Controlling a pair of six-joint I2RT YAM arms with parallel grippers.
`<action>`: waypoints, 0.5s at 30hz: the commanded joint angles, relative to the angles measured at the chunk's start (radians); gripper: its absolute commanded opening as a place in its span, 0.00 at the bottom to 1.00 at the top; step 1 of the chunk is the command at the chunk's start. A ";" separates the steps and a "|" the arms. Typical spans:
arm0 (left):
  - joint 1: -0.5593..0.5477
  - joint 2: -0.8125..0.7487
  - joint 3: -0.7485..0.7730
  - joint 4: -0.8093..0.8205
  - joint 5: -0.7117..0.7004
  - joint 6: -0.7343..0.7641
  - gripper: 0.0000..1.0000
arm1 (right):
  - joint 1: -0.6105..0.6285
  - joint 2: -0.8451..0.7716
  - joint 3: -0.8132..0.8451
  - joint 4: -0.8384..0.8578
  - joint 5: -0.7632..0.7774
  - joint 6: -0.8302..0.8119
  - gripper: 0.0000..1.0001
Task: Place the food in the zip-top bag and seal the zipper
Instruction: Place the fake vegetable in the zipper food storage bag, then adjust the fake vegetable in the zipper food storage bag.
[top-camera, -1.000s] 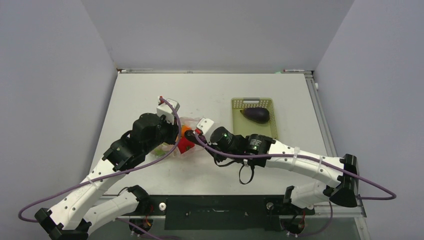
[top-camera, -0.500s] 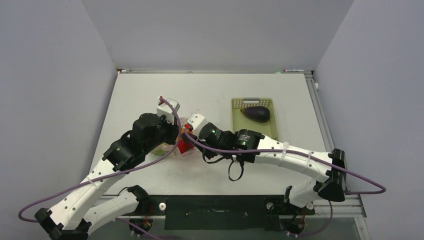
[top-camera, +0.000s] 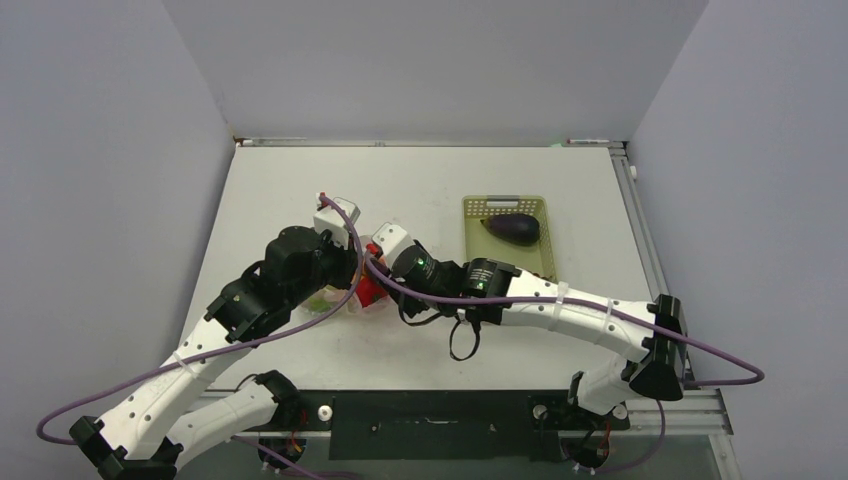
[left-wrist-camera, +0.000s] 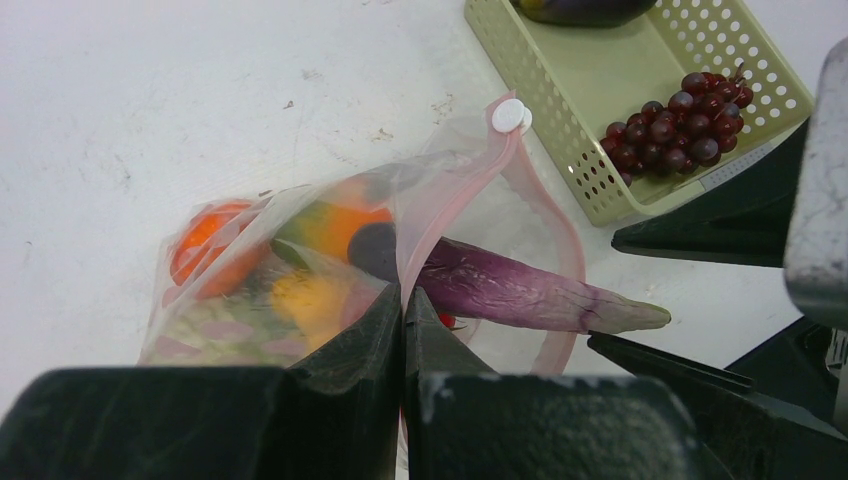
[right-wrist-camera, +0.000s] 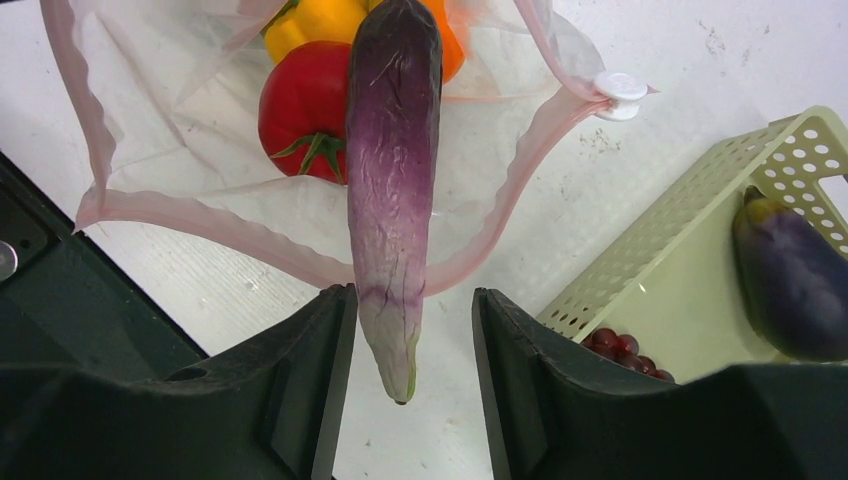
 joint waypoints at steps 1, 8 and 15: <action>0.006 -0.014 0.012 0.035 0.012 -0.008 0.00 | 0.007 -0.057 0.006 0.039 0.030 0.042 0.47; 0.006 -0.012 0.011 0.035 0.013 -0.009 0.00 | 0.007 -0.097 -0.051 0.027 0.006 0.080 0.46; 0.006 -0.012 0.011 0.034 0.013 -0.009 0.00 | 0.003 -0.141 -0.136 0.075 -0.033 0.116 0.48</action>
